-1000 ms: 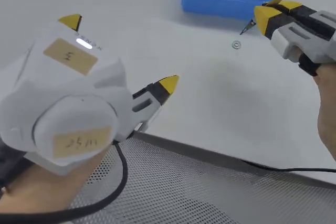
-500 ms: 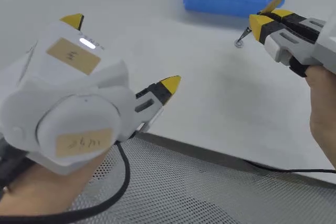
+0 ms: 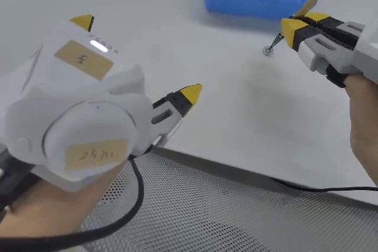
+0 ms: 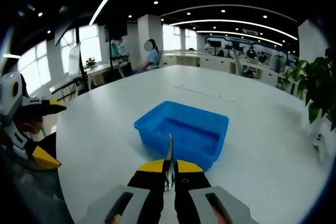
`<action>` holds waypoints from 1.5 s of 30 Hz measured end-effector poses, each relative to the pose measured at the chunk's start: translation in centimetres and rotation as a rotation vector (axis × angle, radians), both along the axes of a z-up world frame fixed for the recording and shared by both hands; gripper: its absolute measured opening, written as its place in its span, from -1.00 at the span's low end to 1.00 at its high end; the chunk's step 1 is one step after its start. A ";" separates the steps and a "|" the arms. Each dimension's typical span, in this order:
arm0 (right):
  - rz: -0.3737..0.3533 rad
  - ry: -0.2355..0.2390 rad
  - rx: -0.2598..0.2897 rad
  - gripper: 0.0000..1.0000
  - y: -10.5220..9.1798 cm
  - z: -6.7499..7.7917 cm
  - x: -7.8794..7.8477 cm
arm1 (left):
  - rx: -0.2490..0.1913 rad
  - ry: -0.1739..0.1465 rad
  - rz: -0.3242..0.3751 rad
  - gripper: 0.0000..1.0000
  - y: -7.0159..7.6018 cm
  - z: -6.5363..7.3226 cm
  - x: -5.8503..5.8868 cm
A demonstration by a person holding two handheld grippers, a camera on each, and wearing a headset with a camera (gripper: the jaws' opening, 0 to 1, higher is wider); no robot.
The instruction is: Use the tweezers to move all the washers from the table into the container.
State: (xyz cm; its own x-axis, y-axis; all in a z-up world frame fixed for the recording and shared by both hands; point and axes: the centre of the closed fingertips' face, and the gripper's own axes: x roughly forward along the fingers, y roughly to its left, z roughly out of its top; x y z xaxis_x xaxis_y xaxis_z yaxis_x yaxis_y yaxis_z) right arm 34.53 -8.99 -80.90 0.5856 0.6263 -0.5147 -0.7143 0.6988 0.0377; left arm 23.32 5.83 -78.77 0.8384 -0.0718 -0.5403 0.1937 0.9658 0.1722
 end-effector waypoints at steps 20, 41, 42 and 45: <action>-0.018 -0.167 0.067 -0.96 1.4 6.8 4.6 | -0.003 -0.020 0.004 0.85 0.0 0.4 0.1; -0.019 -0.077 -0.014 -0.96 2.1 0.7 6.7 | -0.120 -0.039 -0.212 0.29 -3.4 2.3 1.6; -0.020 -0.074 -0.016 -0.96 2.0 0.6 6.6 | -0.120 -0.041 -0.222 0.28 -3.5 2.6 1.9; -0.015 -0.061 -0.024 -0.95 2.0 0.1 6.5 | -0.094 -0.123 -0.273 0.31 -3.9 4.6 3.6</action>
State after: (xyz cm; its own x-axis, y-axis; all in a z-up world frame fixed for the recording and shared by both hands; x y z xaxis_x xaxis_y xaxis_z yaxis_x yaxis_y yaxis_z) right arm 41.02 -7.02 -80.79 0.6251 0.6052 -0.4929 -0.7045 0.7094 -0.0224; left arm 26.89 1.97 -74.21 0.8397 -0.3483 -0.4166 0.4314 0.8938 0.1224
